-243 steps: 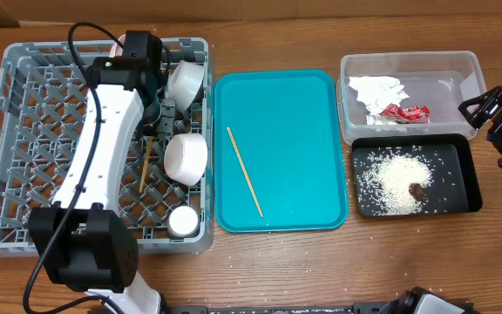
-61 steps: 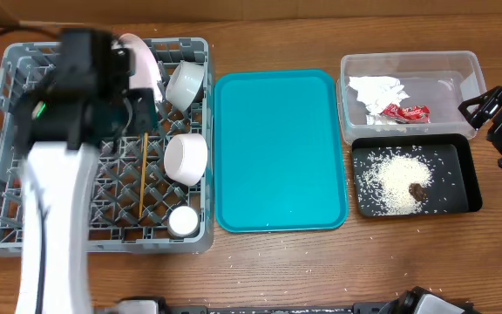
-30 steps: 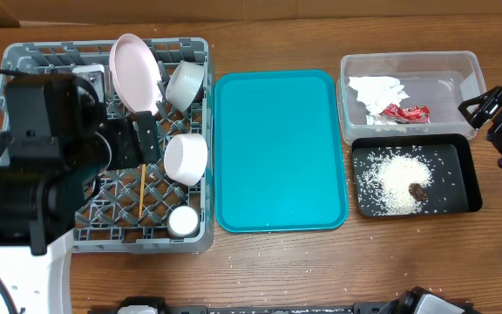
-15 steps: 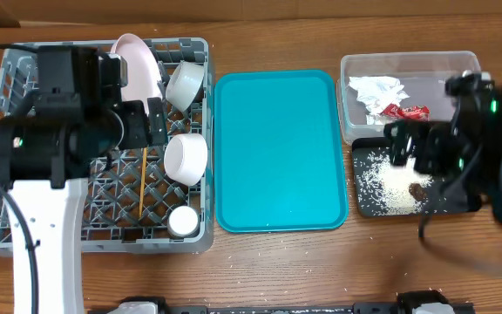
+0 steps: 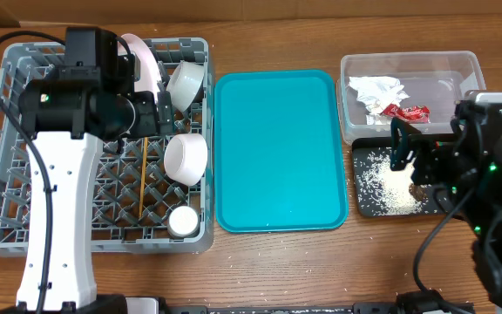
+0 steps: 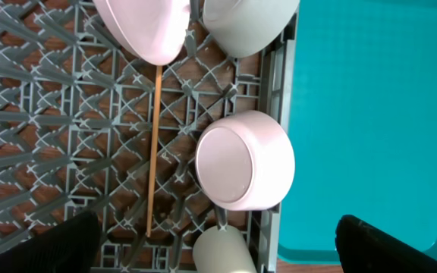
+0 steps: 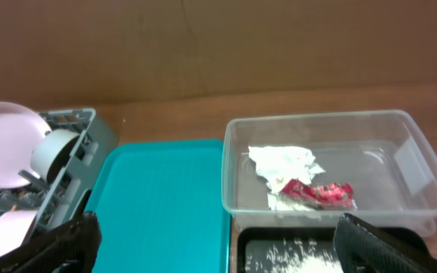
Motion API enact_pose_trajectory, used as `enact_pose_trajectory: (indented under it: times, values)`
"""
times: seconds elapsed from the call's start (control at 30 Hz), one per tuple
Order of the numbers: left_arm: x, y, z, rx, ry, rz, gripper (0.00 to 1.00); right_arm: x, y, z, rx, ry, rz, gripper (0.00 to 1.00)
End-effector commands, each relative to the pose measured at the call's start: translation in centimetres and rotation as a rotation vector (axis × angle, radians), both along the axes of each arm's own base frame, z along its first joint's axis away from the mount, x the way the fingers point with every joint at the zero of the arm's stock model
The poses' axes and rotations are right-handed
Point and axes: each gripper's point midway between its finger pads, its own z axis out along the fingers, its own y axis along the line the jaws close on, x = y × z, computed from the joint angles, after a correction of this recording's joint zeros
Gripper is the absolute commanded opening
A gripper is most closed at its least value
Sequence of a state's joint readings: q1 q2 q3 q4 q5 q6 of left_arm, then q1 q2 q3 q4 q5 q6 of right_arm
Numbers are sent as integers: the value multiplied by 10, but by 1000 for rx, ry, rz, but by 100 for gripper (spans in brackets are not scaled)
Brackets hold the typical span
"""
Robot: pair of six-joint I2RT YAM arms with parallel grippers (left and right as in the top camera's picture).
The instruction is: Sort waste into correct bins and load items into the dishwasher
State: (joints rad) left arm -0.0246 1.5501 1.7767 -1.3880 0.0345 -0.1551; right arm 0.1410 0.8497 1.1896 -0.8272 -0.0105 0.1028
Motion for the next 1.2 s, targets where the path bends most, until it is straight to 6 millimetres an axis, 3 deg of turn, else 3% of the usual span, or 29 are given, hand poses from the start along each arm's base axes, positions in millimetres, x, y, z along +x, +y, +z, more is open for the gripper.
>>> enact_pose_trajectory:
  times: [0.0, 0.13, 0.37, 0.53, 0.73, 1.0, 1.17]
  values:
    - [5, -3, -5, -17, 16, 1, 100, 2, 1, -12, 2, -63, 6, 100]
    - [9, -3, -13, -16, 39, 2, 100, 5, 8, -33, 33, -190, 40, 100]
    - [14, -3, -24, -15, 75, 2, 100, -19, 7, -96, 55, -339, 51, 100]
    - [15, -4, -29, -15, 89, 2, 100, -28, 4, -125, 67, -413, 45, 100]
    - [16, -4, -29, -15, 90, 2, 100, -32, 2, -141, 70, -451, 38, 100]
    - [16, -4, -30, -15, 91, 2, 100, -36, -5, -146, 69, -502, 24, 100]
    - [16, -4, -30, -15, 91, 2, 100, -34, -2, -176, 69, -410, 46, 100]
